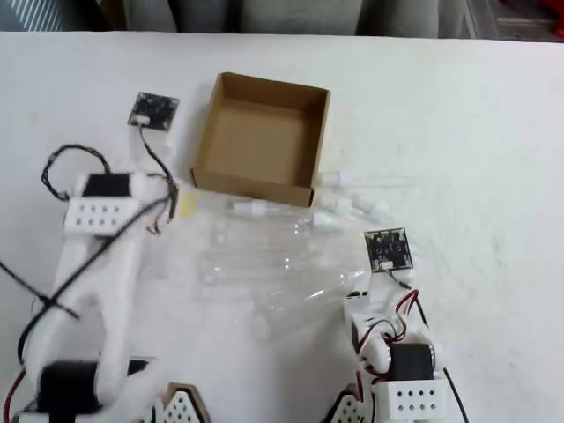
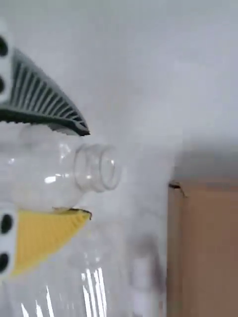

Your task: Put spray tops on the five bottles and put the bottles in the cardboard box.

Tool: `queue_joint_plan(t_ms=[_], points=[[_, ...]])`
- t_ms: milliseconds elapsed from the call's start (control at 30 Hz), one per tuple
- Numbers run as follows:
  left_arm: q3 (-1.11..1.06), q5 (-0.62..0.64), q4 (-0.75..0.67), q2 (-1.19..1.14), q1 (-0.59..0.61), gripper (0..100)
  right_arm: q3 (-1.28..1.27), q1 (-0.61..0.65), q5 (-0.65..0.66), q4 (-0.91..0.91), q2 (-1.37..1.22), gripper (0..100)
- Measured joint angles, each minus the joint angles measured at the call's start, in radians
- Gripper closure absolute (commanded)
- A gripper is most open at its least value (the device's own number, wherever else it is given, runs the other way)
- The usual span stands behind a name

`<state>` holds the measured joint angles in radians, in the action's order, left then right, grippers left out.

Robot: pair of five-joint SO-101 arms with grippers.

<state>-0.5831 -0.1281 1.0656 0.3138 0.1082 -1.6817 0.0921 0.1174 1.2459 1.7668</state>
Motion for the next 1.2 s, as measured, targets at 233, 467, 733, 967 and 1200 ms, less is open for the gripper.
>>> queue_joint_plan(t_ms=[233, 467, 733, 967, 1200], points=[[-0.319, 0.173, -0.324, 0.351, -0.144, 98, 0.0, 0.0, 0.0, 0.0, 0.0, 98.2], [-0.669, 0.336, -0.706, 0.686, -0.153, 98, 0.0, 0.0, 0.0, 0.0, 0.0, 98.1], [-0.91, 0.344, -0.815, 1.046, -0.16, 98, 0.005, 0.0, 0.0, 0.0, 0.0, 98.0], [-1.068, 0.344, -0.821, 1.241, -0.16, 98, 0.02, -0.014, 0.0, -0.055, 0.031, 98.0], [-1.099, 0.344, -0.753, 1.32, -0.16, 98, 0.054, -0.169, 0.095, -0.336, 0.031, 98.1]])
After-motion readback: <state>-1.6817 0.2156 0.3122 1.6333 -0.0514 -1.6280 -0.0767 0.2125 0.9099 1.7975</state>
